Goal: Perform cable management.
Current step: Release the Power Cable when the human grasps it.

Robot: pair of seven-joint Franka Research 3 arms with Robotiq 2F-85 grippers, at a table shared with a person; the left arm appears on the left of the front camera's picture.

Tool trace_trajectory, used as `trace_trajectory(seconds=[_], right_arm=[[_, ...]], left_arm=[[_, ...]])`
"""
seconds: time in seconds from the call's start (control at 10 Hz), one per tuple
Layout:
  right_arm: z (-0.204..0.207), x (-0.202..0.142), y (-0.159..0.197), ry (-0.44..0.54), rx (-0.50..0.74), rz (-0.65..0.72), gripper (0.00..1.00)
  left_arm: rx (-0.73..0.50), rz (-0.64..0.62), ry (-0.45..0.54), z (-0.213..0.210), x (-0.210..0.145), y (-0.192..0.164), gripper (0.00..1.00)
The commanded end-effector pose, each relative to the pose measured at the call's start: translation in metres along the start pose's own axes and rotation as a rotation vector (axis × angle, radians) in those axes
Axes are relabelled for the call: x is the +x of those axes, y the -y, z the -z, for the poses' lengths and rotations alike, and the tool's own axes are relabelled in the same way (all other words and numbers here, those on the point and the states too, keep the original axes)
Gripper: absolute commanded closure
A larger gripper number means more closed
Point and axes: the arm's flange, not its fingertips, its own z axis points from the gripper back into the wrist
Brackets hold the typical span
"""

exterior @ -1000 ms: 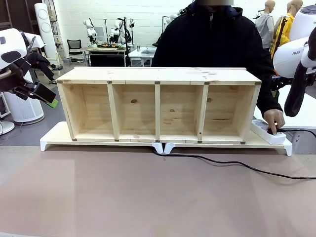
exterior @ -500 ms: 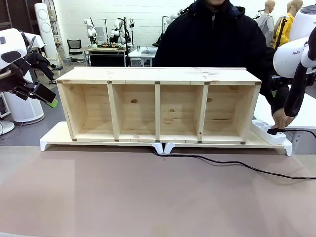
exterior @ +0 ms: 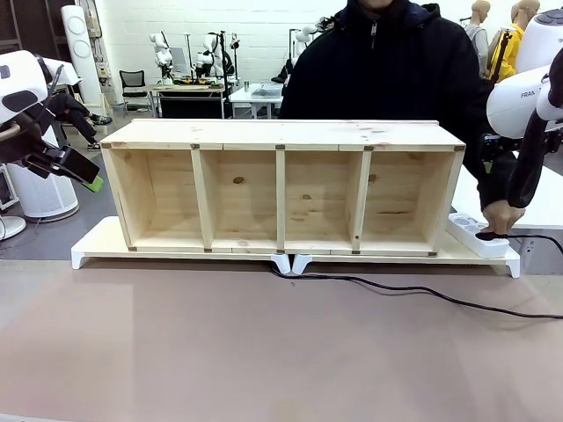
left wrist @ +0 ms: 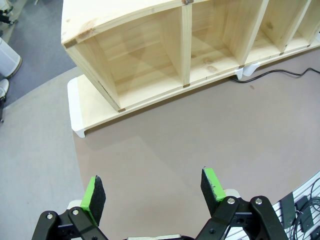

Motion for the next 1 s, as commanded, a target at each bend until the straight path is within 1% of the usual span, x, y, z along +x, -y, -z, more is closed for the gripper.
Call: trace_trajectory(seconds=[0.0,0.9], right_arm=[[0.0001,-0.0002,-0.0004,-0.002,0.0,-0.001,0.09],[0.0001,-0.0002,-0.0004,-0.002,0.0,-0.001,0.09]], left_arm=[[0.007,0.003,0.002,0.0003,0.0004,-0.0011,0.0],[0.007,0.003,0.002,0.0003,0.0004,-0.0011,0.0]])
